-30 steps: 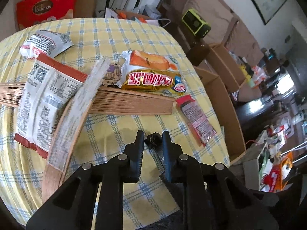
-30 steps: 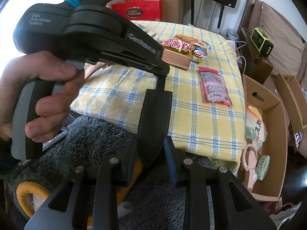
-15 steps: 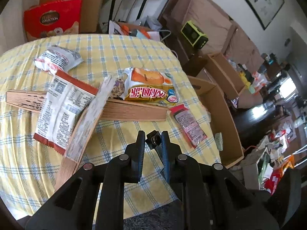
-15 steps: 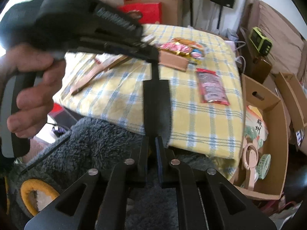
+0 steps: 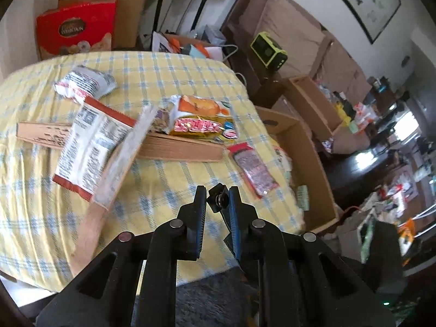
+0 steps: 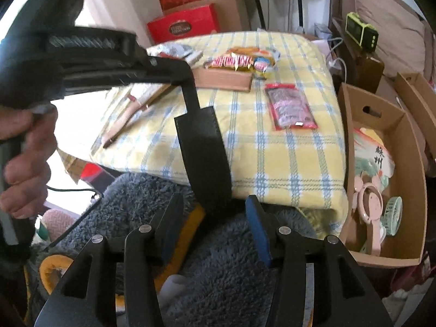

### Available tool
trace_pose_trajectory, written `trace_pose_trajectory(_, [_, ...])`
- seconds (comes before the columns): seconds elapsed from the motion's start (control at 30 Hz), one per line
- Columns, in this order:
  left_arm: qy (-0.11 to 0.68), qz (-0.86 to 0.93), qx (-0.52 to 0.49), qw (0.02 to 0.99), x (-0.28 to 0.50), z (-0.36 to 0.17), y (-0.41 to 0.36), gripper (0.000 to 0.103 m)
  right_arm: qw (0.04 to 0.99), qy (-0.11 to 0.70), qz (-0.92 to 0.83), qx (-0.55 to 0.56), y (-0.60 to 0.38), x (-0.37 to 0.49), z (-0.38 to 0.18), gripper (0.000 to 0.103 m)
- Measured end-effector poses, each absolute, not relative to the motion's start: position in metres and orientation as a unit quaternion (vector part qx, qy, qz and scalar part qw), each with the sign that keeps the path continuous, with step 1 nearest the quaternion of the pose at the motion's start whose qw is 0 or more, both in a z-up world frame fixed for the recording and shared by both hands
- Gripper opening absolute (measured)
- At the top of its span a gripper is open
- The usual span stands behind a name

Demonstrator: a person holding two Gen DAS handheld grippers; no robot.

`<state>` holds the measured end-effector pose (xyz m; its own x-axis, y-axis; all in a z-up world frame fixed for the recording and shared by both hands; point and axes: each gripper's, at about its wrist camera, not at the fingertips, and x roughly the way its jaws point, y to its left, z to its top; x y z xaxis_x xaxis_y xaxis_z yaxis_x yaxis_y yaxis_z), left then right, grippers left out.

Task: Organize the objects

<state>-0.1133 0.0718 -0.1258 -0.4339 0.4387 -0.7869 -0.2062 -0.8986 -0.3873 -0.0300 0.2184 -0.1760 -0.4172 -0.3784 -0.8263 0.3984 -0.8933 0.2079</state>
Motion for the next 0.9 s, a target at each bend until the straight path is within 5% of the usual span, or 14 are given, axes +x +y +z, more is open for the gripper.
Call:
trace_pose_trajectory(0.13, [-0.106, 0.844, -0.491, 0.189, -0.111, -0.123, 0.073, 0.015, 0.239, 0.027, -0.833, 0.499, 0.209, -0.031, -0.183, 0.026])
trace_pose_trajectory(0.33, [-0.116, 0.846, -0.487, 0.186, -0.109, -0.121, 0.066, 0.015, 0.241, 0.017, -0.832, 0.5, 0.213, -0.031, -0.184, 0.021])
trace_pose_trajectory(0.4, [-0.116, 0.849, -0.483, 0.182, -0.109, -0.118, 0.063, 0.015, 0.242, 0.006, -0.831, 0.501, 0.217, -0.031, -0.184, 0.022])
trace_pose_trajectory(0.47, [-0.116, 0.85, -0.481, 0.18, -0.108, -0.115, 0.06, 0.015, 0.233, -0.003, -0.833, 0.502, 0.222, -0.033, -0.183, 0.043])
trace_pose_trajectory(0.5, [-0.117, 0.849, -0.482, 0.182, -0.108, -0.115, 0.059, 0.015, 0.227, -0.004, -0.832, 0.507, 0.224, -0.033, -0.183, 0.065])
trace_pose_trajectory(0.53, [-0.118, 0.847, -0.484, 0.185, -0.107, -0.115, 0.059, 0.015, 0.226, -0.005, -0.828, 0.513, 0.226, -0.034, -0.185, 0.069])
trace_pose_trajectory(0.77, [-0.11, 0.839, -0.494, 0.199, -0.103, -0.122, 0.065, 0.015, 0.22, 0.039, -0.827, 0.517, 0.209, -0.034, -0.19, 0.067])
trace_pose_trajectory(0.9, [-0.11, 0.839, -0.495, 0.2, -0.103, -0.123, 0.065, 0.015, 0.23, 0.04, -0.823, 0.518, 0.205, -0.036, -0.192, 0.051])
